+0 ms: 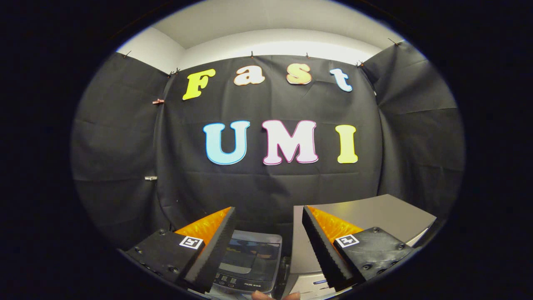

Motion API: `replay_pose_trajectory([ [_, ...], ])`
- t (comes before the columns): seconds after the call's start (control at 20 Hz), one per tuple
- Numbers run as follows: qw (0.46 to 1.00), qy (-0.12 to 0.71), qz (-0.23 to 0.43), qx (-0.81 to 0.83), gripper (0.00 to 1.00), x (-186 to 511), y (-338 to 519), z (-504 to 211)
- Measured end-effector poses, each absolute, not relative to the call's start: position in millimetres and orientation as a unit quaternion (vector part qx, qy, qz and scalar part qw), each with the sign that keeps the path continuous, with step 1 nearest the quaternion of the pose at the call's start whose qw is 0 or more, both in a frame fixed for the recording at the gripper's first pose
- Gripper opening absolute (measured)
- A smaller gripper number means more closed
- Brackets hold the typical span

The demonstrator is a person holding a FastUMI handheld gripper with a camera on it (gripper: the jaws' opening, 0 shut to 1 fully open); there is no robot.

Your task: Put the clothes into the washing machine and then close the washing machine lid.

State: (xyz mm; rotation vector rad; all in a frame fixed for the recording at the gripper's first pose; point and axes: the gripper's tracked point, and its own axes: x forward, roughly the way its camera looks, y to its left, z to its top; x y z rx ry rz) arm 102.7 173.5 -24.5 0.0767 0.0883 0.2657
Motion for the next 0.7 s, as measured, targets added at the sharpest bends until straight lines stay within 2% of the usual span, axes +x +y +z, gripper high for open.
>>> replay_pose_trajectory([
  [0.7,0.995,0.034,0.09,0.03,0.99,22,122,-33],
])
